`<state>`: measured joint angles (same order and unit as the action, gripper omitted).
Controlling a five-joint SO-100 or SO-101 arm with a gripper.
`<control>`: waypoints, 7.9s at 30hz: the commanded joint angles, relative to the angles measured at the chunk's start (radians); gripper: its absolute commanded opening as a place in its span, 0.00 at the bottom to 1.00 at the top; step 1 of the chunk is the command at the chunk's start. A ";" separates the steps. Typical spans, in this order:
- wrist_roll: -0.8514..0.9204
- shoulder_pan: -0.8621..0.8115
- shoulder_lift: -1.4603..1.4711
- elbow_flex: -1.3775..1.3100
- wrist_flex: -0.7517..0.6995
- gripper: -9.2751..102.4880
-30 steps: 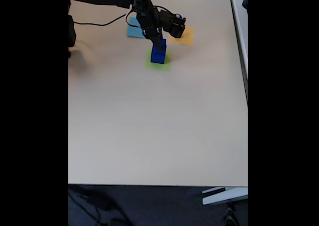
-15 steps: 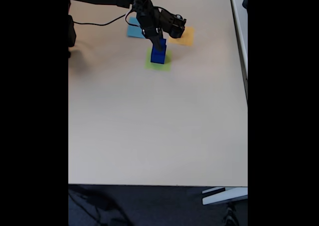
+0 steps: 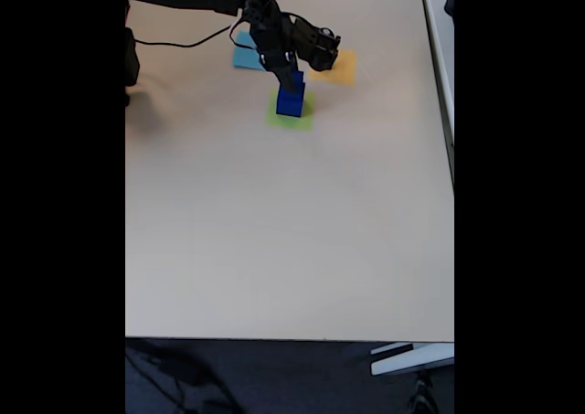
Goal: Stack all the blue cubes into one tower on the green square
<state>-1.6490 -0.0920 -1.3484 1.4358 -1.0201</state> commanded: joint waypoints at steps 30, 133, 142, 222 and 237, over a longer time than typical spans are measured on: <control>0.069 0.146 0.210 -0.704 0.049 0.36; -0.137 0.227 0.508 -0.710 -0.002 0.21; -0.138 0.224 0.500 -0.709 -0.002 0.21; -0.158 0.235 0.466 -0.772 -0.087 0.08; -0.276 0.324 0.428 -0.736 -0.178 0.08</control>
<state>-1.9083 0.2148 -0.7701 0.6964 -1.1965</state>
